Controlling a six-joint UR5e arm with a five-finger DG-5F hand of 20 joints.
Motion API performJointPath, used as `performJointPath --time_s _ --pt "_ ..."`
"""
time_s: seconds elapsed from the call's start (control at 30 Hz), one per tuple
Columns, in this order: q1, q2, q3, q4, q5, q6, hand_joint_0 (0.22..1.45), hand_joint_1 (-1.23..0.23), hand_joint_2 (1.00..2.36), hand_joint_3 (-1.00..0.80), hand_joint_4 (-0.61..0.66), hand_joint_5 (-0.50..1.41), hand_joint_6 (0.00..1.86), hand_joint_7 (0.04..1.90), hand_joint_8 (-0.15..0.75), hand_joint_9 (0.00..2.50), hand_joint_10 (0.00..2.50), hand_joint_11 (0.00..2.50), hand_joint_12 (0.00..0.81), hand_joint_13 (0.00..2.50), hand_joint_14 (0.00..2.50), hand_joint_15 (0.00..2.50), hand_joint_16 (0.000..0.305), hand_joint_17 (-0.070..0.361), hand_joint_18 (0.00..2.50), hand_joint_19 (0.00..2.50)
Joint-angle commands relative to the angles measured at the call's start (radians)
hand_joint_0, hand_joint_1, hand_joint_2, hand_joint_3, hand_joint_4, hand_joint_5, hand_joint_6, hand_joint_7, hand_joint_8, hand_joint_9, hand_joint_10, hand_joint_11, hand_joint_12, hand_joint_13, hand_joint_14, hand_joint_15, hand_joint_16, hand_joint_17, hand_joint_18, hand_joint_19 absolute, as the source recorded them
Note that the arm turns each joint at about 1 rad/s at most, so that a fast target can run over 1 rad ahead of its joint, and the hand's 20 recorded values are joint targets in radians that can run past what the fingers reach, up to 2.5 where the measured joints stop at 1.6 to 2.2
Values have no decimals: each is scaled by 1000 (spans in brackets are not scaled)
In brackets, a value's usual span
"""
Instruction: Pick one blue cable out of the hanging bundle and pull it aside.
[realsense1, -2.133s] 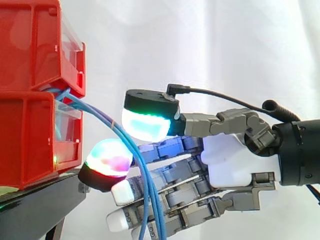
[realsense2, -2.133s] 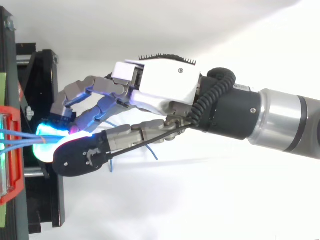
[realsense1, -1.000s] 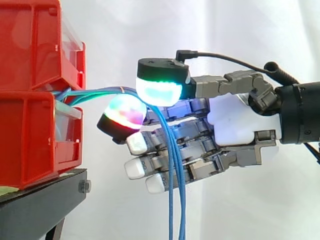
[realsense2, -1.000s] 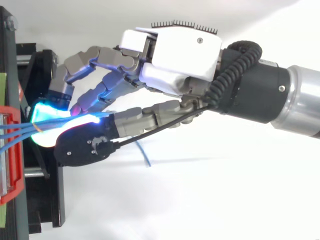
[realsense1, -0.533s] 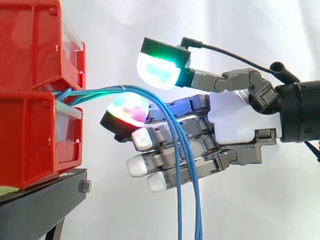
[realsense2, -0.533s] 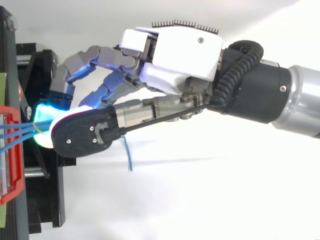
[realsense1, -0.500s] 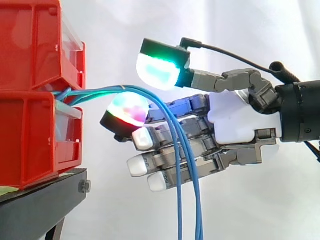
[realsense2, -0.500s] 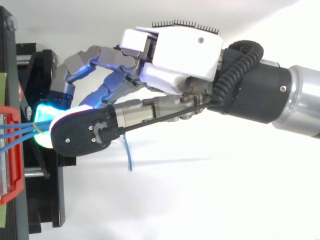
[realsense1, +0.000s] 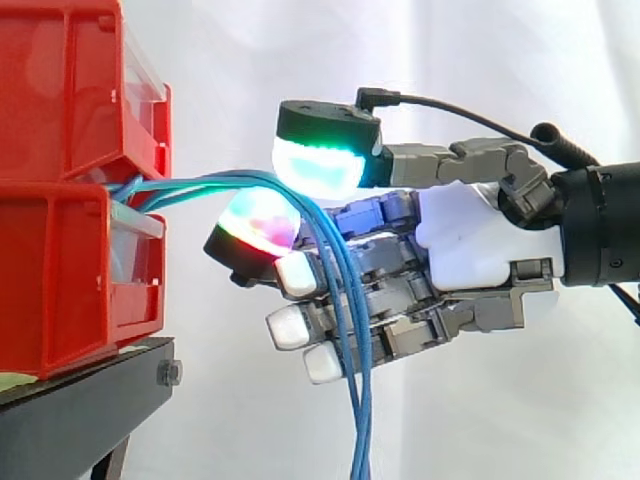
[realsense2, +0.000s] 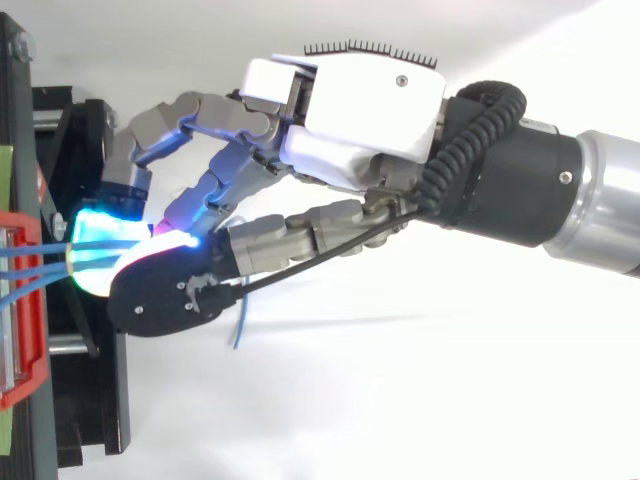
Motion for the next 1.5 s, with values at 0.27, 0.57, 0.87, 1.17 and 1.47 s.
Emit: performJointPath --time_s 0.27,0.57,0.87,1.17,1.47 --pt "0 1 0 0 0 0 816 -864 1011 -345 -218 -133 987 1028 244 911 17 542 319 807 17 442 46 103 652 456" --pt "0 -1 0 -3 2 2 746 -891 1000 -500 -153 -126 979 971 248 936 17 538 316 827 17 435 46 103 713 408" --pt "0 -1 0 -12 2 2 524 -657 1000 -500 35 -116 905 803 283 956 18 539 349 834 17 452 51 115 716 450" --pt "-2 -1 0 -15 2 2 587 -632 1015 -234 -2 -120 910 892 289 951 17 545 353 832 17 461 51 115 696 474" --pt "0 -1 0 -18 2 3 677 -820 1019 -117 -105 -134 963 884 269 914 19 563 337 820 19 458 49 110 698 465"
